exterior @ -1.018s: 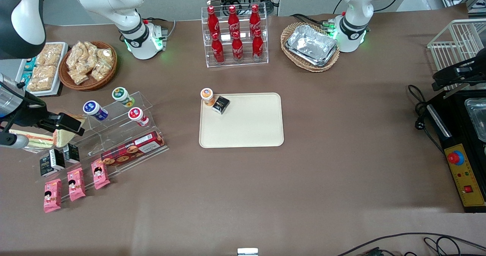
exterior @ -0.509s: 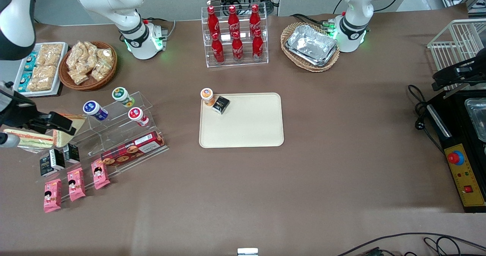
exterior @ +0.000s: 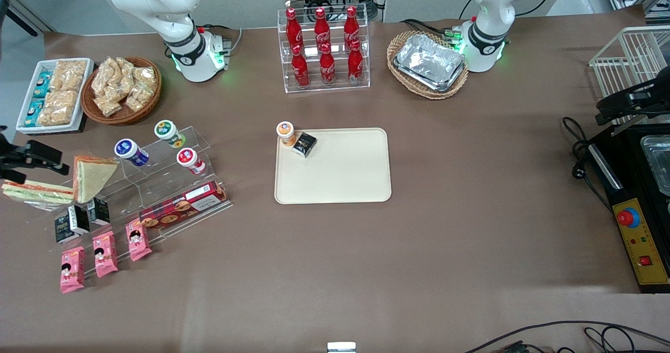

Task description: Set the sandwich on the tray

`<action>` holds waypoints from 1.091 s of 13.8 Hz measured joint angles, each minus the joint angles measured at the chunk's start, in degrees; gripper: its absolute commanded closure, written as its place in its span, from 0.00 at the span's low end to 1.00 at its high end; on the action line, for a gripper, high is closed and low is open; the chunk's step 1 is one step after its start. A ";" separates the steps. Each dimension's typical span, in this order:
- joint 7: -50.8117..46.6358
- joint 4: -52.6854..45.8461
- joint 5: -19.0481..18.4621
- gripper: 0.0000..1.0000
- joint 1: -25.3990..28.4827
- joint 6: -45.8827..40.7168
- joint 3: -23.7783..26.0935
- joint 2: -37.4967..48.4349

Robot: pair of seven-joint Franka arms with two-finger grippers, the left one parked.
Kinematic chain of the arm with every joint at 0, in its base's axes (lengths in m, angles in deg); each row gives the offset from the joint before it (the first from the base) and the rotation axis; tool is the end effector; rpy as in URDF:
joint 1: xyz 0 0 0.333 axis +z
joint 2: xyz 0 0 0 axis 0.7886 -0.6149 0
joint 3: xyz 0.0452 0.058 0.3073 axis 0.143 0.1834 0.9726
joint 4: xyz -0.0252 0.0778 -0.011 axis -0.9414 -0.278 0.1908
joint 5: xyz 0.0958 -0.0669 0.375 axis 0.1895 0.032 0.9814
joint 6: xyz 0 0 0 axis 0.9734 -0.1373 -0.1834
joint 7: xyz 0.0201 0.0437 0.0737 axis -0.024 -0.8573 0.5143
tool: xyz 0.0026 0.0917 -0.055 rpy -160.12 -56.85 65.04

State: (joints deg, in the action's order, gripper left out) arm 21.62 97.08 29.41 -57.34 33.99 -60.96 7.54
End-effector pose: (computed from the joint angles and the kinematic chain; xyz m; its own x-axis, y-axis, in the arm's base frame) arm 0.5860 -0.1027 0.5916 0.9835 0.1704 0.0612 0.1743 -0.9825 -0.0651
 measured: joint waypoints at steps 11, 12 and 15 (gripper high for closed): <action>42.13 0.12 0.03 0.00 -7.80 -2.73 -0.81 -0.58; 45.60 0.12 0.03 0.00 -8.84 -2.53 -0.86 -0.86; 55.39 0.15 -0.05 0.00 -11.33 -0.81 -0.97 -2.20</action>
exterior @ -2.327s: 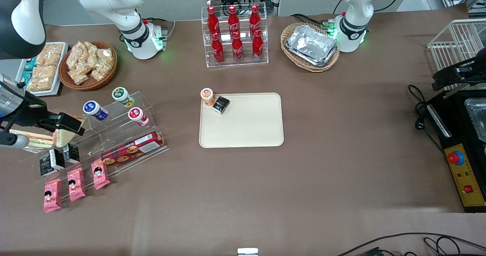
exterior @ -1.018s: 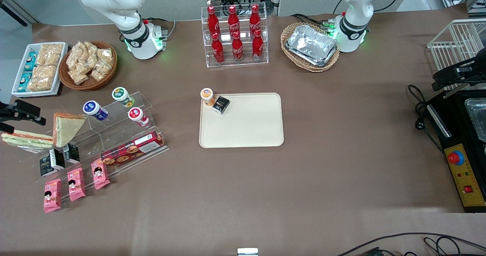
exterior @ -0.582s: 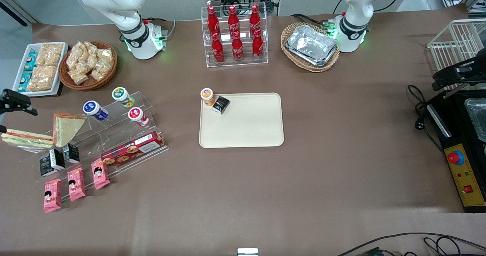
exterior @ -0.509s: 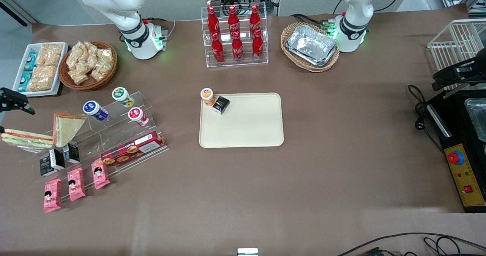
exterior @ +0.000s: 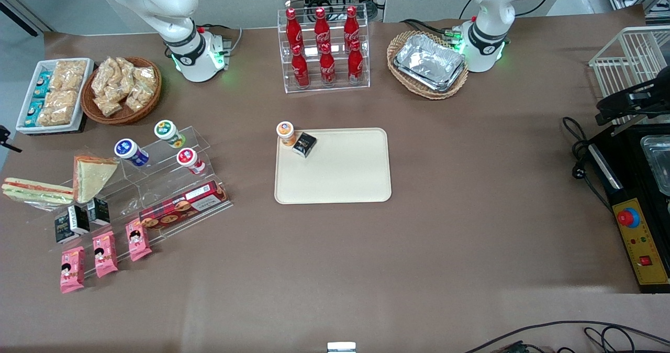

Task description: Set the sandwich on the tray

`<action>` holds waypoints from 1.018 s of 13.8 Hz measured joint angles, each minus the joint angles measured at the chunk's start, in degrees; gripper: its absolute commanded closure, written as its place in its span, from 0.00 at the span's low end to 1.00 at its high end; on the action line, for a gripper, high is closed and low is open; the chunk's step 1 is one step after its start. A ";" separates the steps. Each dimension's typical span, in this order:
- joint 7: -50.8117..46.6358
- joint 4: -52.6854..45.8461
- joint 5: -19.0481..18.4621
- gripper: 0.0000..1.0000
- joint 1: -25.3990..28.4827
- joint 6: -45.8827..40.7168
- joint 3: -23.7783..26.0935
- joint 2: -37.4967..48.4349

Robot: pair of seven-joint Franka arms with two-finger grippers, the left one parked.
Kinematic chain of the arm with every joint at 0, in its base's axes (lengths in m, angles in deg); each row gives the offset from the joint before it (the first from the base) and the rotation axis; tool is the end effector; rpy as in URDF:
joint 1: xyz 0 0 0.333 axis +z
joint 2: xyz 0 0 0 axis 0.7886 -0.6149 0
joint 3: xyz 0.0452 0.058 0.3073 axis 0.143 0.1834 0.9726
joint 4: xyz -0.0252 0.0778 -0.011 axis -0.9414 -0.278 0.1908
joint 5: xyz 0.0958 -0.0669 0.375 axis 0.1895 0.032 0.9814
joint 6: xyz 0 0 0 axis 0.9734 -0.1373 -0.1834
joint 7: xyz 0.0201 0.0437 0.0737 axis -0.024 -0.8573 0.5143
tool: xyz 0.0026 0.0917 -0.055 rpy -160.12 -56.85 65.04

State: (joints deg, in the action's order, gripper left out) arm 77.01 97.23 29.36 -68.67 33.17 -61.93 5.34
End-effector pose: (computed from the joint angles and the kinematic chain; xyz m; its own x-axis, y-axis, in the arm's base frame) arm 0.5583 -0.2266 0.5663 0.6017 0.7958 0.0686 0.7987 -0.6005 -0.0383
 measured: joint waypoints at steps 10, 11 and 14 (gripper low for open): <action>24.87 0.19 -0.15 0.00 -3.14 6.24 -0.06 -5.79; 26.33 0.19 -0.14 0.00 -3.78 6.43 -0.06 -6.01; 29.97 0.20 -0.14 0.00 -4.83 6.62 -0.06 -6.55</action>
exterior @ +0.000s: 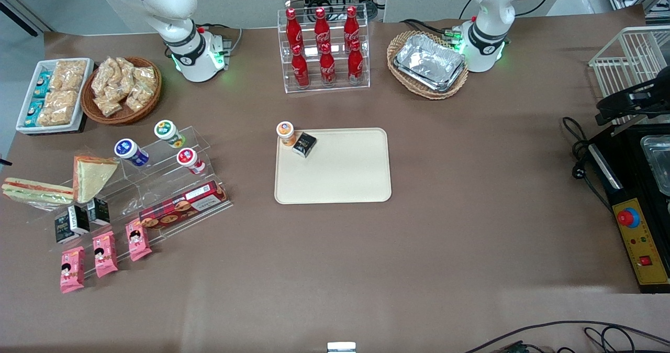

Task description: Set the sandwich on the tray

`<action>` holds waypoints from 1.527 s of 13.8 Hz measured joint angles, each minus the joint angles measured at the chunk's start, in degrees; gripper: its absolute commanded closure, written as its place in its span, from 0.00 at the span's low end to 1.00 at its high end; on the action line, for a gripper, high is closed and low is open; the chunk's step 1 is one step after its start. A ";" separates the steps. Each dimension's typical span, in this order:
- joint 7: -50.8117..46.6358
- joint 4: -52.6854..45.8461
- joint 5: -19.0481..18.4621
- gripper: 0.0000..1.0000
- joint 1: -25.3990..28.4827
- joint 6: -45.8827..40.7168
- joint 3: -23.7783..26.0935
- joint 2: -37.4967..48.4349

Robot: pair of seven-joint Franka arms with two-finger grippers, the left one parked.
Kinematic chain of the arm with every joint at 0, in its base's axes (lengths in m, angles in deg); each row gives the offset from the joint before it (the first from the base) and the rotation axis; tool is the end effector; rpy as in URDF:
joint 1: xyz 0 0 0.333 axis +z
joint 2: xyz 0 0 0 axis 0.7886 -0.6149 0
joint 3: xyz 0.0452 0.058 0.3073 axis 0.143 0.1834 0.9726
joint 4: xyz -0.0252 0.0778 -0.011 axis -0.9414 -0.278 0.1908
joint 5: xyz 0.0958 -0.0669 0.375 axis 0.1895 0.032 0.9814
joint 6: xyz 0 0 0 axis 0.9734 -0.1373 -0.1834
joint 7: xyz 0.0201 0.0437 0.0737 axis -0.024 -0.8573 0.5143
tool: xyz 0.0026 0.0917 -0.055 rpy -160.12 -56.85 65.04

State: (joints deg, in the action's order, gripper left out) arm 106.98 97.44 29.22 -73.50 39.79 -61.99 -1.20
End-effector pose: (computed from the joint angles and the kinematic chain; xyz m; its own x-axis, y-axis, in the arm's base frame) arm 0.5688 -0.2886 0.5039 0.2140 0.9749 0.0621 0.9768 -0.2141 -0.0054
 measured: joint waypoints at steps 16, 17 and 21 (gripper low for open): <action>8.14 1.44 0.00 0.00 -4.06 5.79 0.02 -6.07; 8.14 1.58 0.01 0.00 -4.06 6.18 0.03 -6.40; 8.14 3.28 0.01 0.00 -4.06 8.38 0.04 -6.66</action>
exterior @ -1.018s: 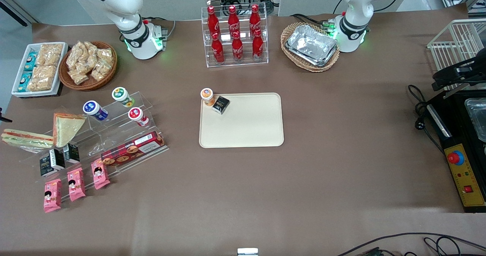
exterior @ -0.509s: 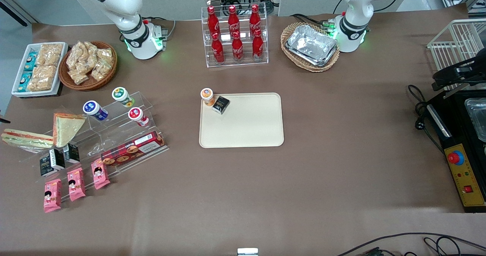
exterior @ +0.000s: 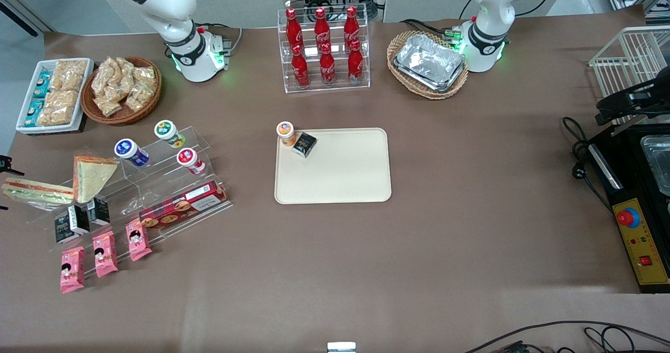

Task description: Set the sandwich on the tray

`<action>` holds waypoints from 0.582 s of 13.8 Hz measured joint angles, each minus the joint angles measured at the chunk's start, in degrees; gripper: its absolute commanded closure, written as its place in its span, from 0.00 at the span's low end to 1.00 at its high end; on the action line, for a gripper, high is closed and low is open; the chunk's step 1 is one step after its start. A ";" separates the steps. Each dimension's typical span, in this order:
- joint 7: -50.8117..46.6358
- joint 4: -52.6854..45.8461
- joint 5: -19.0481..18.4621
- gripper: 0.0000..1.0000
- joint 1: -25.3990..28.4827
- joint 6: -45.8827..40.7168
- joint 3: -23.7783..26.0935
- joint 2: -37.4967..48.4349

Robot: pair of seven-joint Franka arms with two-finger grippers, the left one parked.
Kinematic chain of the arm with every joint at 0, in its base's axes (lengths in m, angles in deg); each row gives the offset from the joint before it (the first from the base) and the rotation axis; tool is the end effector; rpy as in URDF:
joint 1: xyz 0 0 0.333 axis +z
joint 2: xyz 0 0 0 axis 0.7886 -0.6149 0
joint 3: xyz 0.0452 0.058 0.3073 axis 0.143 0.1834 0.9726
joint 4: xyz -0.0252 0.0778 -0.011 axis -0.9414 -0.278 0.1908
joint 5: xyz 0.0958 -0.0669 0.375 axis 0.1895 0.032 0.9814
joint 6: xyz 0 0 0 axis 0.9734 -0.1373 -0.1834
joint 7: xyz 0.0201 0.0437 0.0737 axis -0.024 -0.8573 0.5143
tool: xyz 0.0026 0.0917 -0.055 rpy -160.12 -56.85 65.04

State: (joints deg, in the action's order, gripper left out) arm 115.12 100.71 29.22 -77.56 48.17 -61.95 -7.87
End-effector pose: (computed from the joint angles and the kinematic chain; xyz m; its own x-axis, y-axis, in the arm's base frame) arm 0.5657 -0.3398 0.4137 0.1542 0.9864 0.0573 0.9879 -0.1529 -0.0279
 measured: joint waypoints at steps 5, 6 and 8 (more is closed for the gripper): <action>0.00 1.48 0.42 0.00 -0.92 1.59 -0.02 -0.61; 0.00 1.97 0.45 0.00 -0.95 2.19 -0.02 -0.75; 0.00 2.77 0.49 0.00 -0.95 3.02 -0.01 -0.83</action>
State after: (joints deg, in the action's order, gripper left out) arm 115.13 103.49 29.71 -78.51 51.19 -61.96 -8.69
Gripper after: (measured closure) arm 0.000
